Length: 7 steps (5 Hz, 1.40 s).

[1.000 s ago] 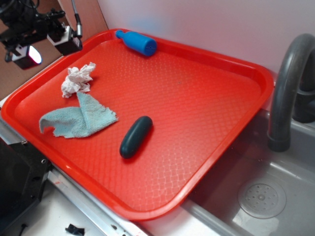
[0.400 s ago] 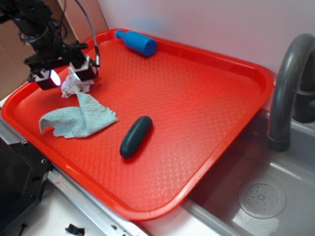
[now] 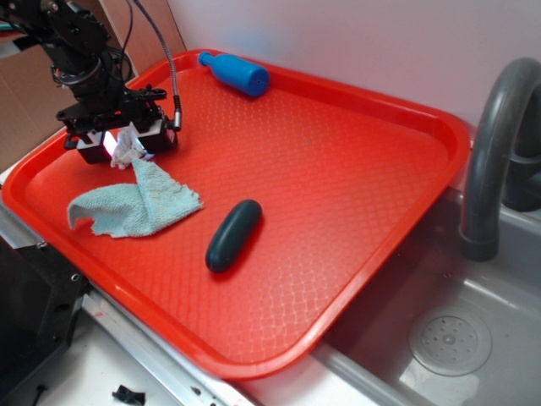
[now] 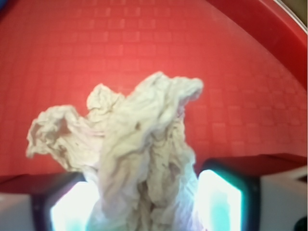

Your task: Grab the white paper.

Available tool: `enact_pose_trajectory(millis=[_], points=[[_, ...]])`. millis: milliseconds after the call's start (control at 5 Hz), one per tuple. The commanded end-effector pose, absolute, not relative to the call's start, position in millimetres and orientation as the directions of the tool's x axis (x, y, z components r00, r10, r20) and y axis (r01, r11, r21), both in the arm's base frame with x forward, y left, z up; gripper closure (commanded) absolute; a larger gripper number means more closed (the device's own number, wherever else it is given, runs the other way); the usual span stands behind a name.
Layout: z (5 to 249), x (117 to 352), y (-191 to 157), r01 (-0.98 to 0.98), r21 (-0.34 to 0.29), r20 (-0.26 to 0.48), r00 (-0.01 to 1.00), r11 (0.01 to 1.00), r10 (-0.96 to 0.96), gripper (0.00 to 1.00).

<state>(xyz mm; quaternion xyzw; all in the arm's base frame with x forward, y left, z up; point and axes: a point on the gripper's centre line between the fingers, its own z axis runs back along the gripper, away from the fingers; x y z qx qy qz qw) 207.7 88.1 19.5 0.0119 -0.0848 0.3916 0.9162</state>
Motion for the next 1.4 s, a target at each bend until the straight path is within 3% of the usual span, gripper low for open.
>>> enact_pose_trajectory(millis=[0, 200, 400, 600, 800, 1000, 1200], points=[[27, 210, 93, -0.721, -0.051, 0.207, 0.669, 0.691, 0.714, 1.00], [50, 213, 83, -0.671, -0.029, 0.174, 0.727, 0.741, 0.665, 1.00], [98, 213, 48, -0.470, -0.003, 0.077, 0.880, 0.883, 0.469, 1.00], [139, 203, 16, -0.296, -0.001, 0.014, 0.955, 0.955, 0.296, 1.00], [181, 181, -5, -0.229, -0.076, 0.050, 0.971, 0.970, 0.233, 1.00], [204, 168, -9, -0.264, -0.143, 0.094, 0.956, 0.954, 0.279, 1.00], [193, 169, -3, -0.259, -0.107, 0.086, 0.960, 0.960, 0.268, 1.00]])
